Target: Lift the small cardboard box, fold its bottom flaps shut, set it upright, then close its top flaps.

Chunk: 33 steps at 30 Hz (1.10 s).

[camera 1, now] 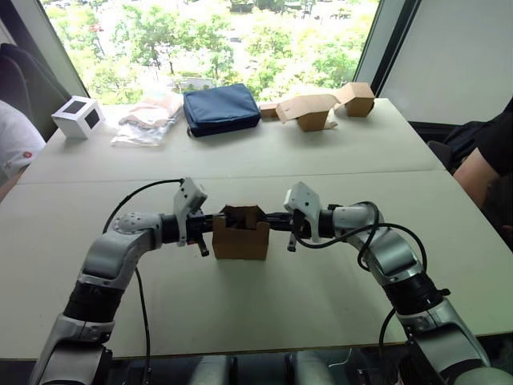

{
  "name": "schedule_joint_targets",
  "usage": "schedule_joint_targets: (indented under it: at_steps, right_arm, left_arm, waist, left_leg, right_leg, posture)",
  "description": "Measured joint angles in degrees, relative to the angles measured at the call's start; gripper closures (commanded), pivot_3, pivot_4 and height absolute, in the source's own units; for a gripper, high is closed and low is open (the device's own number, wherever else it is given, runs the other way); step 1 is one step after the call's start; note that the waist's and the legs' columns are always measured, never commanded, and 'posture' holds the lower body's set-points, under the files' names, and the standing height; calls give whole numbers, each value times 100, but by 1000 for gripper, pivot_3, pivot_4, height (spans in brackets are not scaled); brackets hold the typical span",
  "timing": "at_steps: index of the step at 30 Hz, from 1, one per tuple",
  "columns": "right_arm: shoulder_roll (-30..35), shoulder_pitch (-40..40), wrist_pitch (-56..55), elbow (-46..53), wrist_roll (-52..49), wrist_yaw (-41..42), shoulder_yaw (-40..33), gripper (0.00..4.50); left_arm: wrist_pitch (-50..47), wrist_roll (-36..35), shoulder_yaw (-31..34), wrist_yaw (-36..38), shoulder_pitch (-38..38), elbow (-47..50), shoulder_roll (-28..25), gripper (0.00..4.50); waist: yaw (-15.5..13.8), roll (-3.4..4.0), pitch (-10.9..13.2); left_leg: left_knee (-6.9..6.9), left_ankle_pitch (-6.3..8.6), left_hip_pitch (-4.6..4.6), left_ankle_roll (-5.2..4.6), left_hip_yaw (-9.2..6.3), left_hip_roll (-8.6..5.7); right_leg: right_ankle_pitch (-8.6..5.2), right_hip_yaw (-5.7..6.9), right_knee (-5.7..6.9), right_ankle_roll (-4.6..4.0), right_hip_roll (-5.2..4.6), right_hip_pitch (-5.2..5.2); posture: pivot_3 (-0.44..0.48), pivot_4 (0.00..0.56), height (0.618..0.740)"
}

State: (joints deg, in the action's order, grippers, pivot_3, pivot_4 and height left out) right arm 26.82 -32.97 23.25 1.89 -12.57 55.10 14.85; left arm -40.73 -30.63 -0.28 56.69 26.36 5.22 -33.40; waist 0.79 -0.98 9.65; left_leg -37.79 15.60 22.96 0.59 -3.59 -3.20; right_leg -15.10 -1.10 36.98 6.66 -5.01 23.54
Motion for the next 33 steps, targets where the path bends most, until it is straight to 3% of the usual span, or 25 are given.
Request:
schedule_joint_targets:
  at_steps: [5, 8, 14, 19, 25, 33]
  right_arm:
    - [134, -236, 245, 327, -497, 191, -458, 4500]
    - [251, -264, 533, 710, -810, 208, -716, 4500]
    - [513, -62, 1410, 1842, -1420, 78, -942, 4500]
    - [833, 163, 1714, 2795, -1414, 43, -352, 4500]
    - [854, 117, 1594, 2920, -856, -196, 229, 4500]
    - [564, 107, 1323, 2710, -288, -525, 821, 4500]
  left_arm:
    - [-634, -737, 729, 198, 225, 55, -595, 4388]
    - [-317, -499, 812, 226, 442, -583, -765, 4388]
    - [546, 223, 384, 268, 1008, -2296, -314, 4388]
    - [1165, 756, -111, 582, 1445, -3544, 112, 4388]
    - [1587, 1102, -304, 1088, 1684, -4577, 304, 4388]
    - [1486, 1187, -341, 1512, 1673, -4507, 368, 4388]
  waist:
    - [1, 2, 1]
    - [-20, 2, 1]
    - [-41, 1, 1]
    - [6, -1, 0]
    - [0, -1, 0]
    - [-14, -3, -1]
  left_leg:
    - [5, -1, -2, 2, -1, 1]
    - [5, -1, -4, 2, -2, -2]
    - [4, -1, 1, 1, -3, -6]
    - [4, -1, 4, 0, 1, -4]
    - [3, -2, 9, -1, 1, -4]
    - [-11, -2, 22, -1, -2, -4]
  right_leg:
    - [0, 0, 0, 0, 1, 2]
    - [0, 4, -2, 0, -2, -5]
    - [0, 6, -2, 0, -4, -3]
    - [0, 5, -1, 1, 2, 5]
    - [0, 5, 0, 1, 3, 9]
    - [0, 9, 7, 2, 2, 14]
  posture:
    - [0, 150, 740]
    - [0, 150, 740]
    - [0, 150, 740]
    - [0, 150, 740]
    - [0, 150, 740]
    - [0, 150, 740]
